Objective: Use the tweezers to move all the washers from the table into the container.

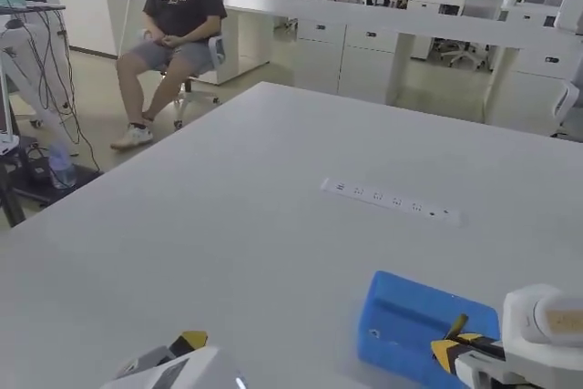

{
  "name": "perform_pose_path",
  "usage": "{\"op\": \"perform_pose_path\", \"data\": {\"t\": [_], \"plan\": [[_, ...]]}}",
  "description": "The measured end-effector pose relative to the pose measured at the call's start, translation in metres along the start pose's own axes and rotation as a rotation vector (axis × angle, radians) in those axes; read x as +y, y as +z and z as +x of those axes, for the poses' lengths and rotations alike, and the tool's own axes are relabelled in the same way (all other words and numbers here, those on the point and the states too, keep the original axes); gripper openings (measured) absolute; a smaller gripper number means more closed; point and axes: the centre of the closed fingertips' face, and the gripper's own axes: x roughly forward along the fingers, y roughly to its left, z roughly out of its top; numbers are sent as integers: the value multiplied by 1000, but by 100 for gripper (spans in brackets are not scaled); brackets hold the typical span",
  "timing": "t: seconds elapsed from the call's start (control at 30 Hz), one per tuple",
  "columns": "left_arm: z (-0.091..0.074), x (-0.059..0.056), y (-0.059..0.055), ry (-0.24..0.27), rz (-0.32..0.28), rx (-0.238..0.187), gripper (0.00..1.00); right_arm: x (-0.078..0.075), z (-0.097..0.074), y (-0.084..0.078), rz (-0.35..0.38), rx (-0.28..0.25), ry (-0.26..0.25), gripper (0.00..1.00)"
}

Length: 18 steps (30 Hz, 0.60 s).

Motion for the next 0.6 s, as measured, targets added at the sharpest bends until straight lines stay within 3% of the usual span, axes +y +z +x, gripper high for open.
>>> {"op": "perform_pose_path", "data": {"t": [0.4, 0.6], "plan": [[-2, 1, 2, 6, 5, -10, 99, 0, -11, 6, 4, -31, -15, 5], [-3, 0, 3, 5, 9, -12, 99, -1, -28, 15, 19, -70, -26, 5]]}}
